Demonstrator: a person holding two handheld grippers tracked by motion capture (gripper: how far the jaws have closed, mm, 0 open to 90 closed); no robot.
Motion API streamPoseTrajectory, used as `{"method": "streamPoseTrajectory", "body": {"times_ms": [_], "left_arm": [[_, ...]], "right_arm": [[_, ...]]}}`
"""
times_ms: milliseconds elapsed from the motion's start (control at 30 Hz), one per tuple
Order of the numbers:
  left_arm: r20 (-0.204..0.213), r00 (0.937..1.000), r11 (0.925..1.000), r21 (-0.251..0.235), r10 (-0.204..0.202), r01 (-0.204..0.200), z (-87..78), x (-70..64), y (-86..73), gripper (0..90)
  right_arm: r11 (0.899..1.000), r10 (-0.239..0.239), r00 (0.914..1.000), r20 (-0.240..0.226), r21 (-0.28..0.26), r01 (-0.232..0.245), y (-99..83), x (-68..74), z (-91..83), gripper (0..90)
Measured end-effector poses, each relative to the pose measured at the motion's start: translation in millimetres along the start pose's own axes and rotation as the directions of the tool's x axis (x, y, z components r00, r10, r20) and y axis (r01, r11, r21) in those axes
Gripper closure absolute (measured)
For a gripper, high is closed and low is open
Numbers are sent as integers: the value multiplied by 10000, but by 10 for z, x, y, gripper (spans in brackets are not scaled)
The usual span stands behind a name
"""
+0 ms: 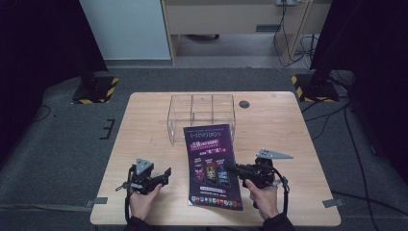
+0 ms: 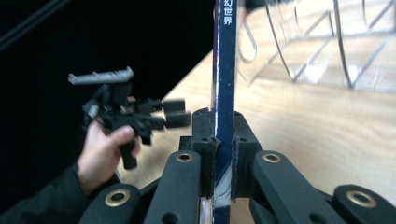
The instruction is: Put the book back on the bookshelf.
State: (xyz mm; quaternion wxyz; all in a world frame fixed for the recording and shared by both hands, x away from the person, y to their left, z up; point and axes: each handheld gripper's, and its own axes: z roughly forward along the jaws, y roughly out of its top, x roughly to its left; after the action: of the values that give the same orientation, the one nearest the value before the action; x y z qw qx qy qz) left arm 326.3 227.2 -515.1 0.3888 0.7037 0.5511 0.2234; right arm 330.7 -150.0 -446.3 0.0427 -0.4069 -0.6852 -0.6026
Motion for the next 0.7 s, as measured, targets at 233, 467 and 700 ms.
{"method": "streamPoseTrajectory", "body": {"times_ms": [233, 467, 700], "left_arm": [[-555, 9981, 9992, 298, 279, -263, 58, 58, -35, 209], [-920, 9948, 9979, 521, 438, -392, 102, 94, -63, 195], [-1063, 9931, 9963, 754, 491, -412, 144, 94, -90, 184]], "right_arm": [[9969, -278, 9995, 115, -737, 286, 169, 63, -88, 844], [9887, -643, 9965, 530, -1325, 708, 351, 110, -221, 844], [9811, -806, 9943, 691, -1708, 914, 458, 142, -302, 844]]}}
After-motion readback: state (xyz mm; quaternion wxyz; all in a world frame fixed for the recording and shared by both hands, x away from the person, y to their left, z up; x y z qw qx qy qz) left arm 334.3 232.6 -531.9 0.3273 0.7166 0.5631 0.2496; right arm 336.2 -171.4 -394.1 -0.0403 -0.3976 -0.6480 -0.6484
